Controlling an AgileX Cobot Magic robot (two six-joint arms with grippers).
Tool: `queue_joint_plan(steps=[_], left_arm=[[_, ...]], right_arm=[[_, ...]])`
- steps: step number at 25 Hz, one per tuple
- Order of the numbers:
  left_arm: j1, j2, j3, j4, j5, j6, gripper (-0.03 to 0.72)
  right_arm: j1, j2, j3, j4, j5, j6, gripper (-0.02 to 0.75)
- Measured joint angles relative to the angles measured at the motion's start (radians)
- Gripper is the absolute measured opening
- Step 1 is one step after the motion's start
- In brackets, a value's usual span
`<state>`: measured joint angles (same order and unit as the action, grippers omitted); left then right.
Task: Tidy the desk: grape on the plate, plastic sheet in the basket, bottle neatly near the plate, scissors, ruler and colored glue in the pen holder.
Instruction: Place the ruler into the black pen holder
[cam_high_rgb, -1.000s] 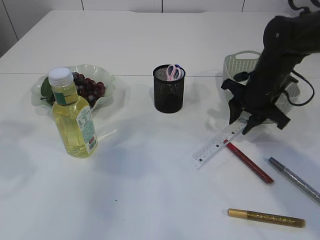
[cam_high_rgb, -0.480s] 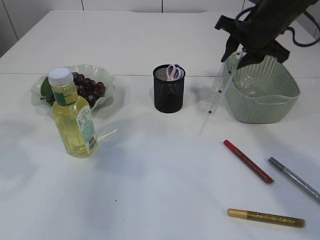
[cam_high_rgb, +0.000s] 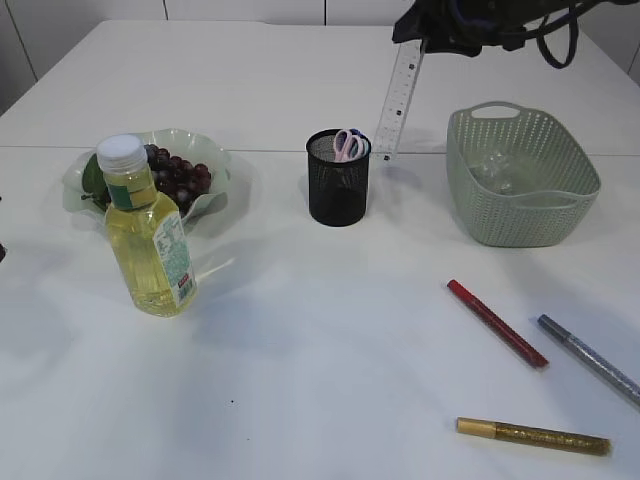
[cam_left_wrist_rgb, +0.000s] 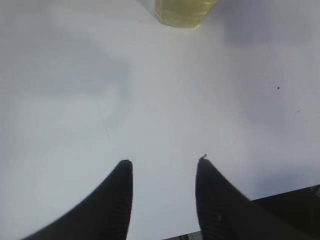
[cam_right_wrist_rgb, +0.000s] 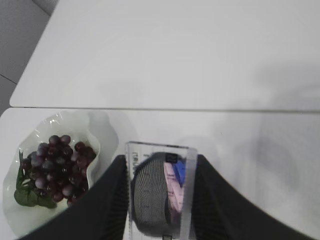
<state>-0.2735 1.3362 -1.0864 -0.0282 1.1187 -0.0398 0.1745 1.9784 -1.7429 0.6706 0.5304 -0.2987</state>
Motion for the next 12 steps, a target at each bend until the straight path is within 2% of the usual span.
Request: queue_joint_plan(steps=[4, 9, 12], left_arm=[[0.000, 0.000, 0.000, -0.011, 0.000, 0.000, 0.307], [0.000, 0.000, 0.000, -0.013, 0.001, 0.000, 0.307], [0.000, 0.000, 0.000, -0.015, 0.011, 0.000, 0.307]], right_arm=[[0.000, 0.051, -0.011, 0.313, -0.067, -0.399, 0.300], [0.000, 0.138, -0.011, 0.849, -0.068, -0.971, 0.300], [-0.014, 0.174, -0.011, 1.045, -0.020, -1.217, 0.300]])
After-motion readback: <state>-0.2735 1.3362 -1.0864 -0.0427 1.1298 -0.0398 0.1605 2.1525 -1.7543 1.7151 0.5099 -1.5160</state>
